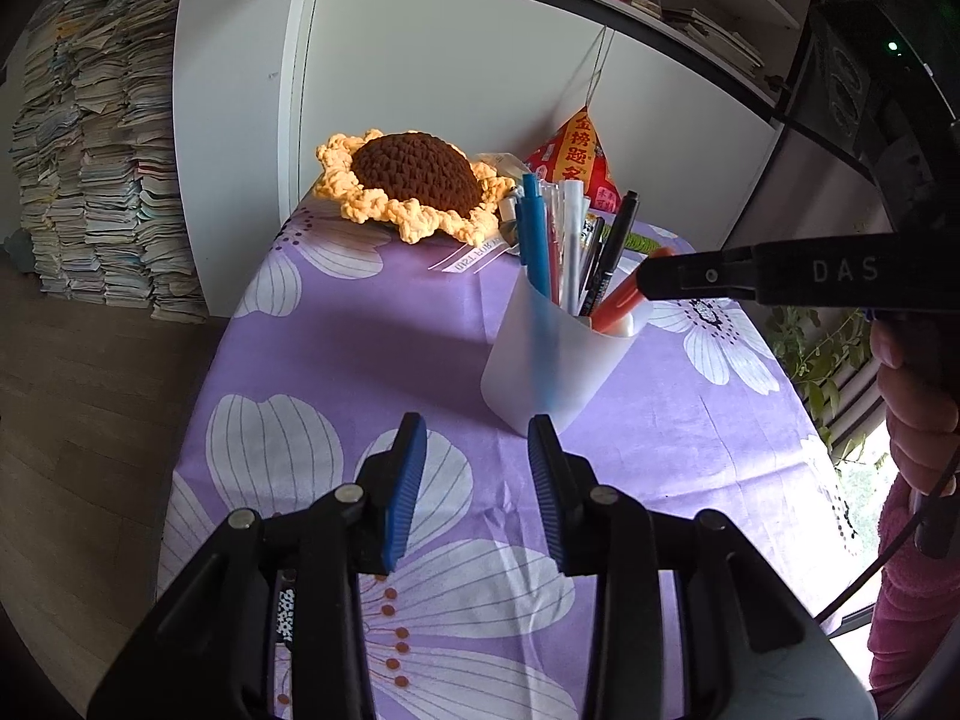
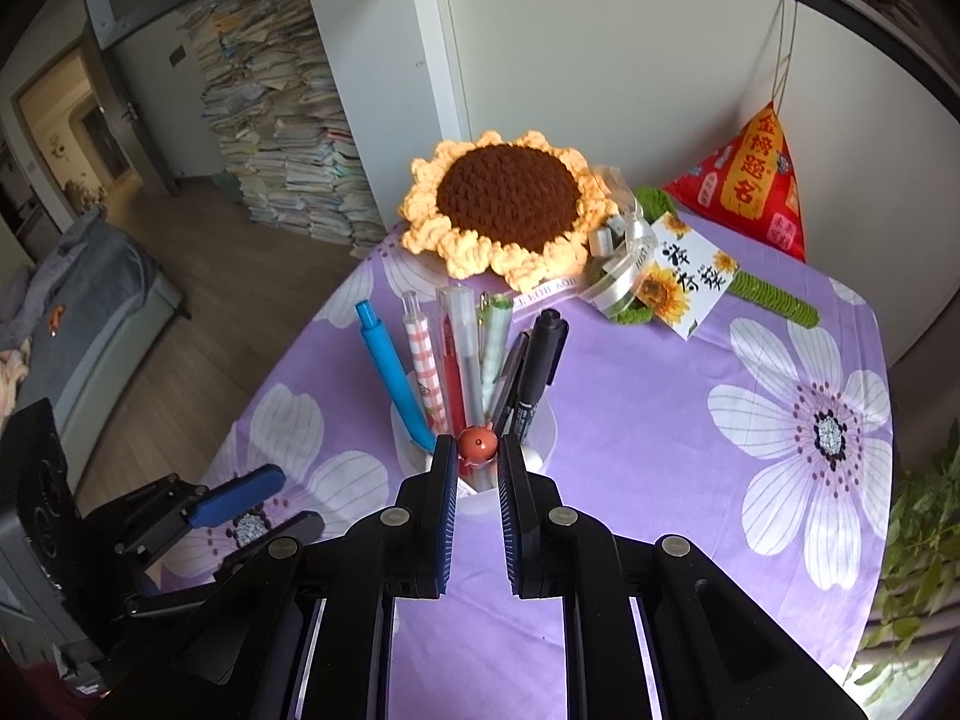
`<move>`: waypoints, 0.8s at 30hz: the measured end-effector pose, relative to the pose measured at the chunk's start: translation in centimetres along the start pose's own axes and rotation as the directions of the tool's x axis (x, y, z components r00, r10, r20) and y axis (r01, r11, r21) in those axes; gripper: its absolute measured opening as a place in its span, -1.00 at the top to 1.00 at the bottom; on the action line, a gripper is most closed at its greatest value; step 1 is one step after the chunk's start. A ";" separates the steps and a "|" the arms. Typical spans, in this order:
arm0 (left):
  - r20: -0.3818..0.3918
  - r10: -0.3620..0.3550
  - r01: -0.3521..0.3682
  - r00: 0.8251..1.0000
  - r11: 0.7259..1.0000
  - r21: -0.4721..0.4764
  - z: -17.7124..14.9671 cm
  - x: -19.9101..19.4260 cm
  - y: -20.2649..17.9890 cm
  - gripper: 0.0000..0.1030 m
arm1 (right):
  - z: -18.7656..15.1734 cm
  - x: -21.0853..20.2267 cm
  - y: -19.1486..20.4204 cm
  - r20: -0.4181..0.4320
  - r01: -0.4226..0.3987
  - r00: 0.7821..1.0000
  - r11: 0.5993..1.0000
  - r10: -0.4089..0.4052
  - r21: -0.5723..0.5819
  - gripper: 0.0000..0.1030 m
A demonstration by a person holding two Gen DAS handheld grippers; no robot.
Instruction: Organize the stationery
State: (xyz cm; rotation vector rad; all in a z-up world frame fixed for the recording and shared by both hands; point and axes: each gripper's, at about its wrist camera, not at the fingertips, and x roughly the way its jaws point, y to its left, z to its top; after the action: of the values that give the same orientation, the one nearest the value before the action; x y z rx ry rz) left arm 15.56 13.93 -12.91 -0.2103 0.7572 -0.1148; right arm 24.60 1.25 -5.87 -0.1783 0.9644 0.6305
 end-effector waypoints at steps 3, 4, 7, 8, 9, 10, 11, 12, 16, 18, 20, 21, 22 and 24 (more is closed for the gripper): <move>-0.003 0.000 0.000 1.000 1.000 0.001 0.0 0.0 0.1 0.36 | 0.0 0.4 0.0 -0.015 0.003 1.000 1.000 -0.003 0.002 0.73; -0.004 0.001 -0.001 1.000 1.000 0.000 -0.1 0.0 0.2 0.36 | 0.1 0.6 0.1 -0.021 0.006 1.000 1.000 -0.005 0.001 0.73; -0.010 0.003 -0.003 1.000 1.000 -0.004 -0.2 0.1 0.4 0.36 | 0.2 1.0 0.3 -0.031 0.008 0.999 1.000 -0.008 0.003 0.73; -0.012 0.004 -0.004 1.000 1.000 -0.005 -0.2 0.1 0.4 0.36 | 0.3 1.2 0.4 -0.034 0.010 0.999 1.000 -0.010 0.004 0.73; -0.013 0.003 -0.004 1.000 1.000 -0.006 -0.2 0.1 0.5 0.36 | 0.4 1.4 0.4 -0.036 0.011 0.999 1.000 -0.011 0.004 0.73; -0.014 0.003 -0.003 1.000 1.000 -0.005 -0.2 0.1 0.5 0.36 | 0.4 1.5 0.4 -0.036 0.011 0.999 1.000 -0.011 0.007 0.73; -0.014 0.004 -0.004 1.000 1.000 -0.004 -0.2 0.1 0.5 0.36 | 0.5 1.6 0.4 -0.035 0.009 0.999 1.000 -0.009 0.015 0.73; -0.015 0.006 -0.006 1.000 1.000 -0.004 -0.2 0.1 0.5 0.36 | 0.5 1.7 0.3 -0.034 0.005 0.999 1.000 -0.004 0.023 0.73; -0.016 0.011 -0.011 1.000 1.000 0.003 0.0 -0.1 0.4 0.36 | 0.8 0.5 -0.2 -0.002 -0.006 1.000 0.998 0.007 0.056 0.73; -0.009 0.011 -0.011 1.000 1.000 0.009 0.2 -0.4 0.2 0.36 | 0.9 -0.4 -0.3 0.021 -0.006 1.000 0.998 0.005 0.062 0.73; -0.001 0.009 -0.009 1.000 1.000 0.016 0.4 -0.6 -0.1 0.36 | 1.0 -1.6 -0.2 0.054 0.001 0.999 0.998 -0.004 0.058 0.73; 0.004 0.006 -0.006 1.000 1.000 0.021 0.4 -0.8 -0.3 0.35 | 1.0 -2.2 -0.1 0.071 0.006 0.997 0.999 -0.010 0.051 0.73; 0.007 0.005 -0.005 1.000 1.000 0.026 0.5 -1.0 -0.5 0.30 | 0.9 -2.7 0.1 0.087 0.016 0.996 0.999 -0.019 0.044 0.73; 0.019 0.003 -0.004 1.000 0.999 0.032 0.6 -1.5 -1.0 0.14 | 0.6 -3.5 0.3 0.106 0.039 0.993 0.998 -0.043 0.043 0.73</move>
State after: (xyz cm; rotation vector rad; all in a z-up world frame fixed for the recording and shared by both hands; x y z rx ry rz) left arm 14.84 13.26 -11.27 -0.1798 0.7369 -0.1216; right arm 23.41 0.25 -2.68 -0.1267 0.8680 0.5765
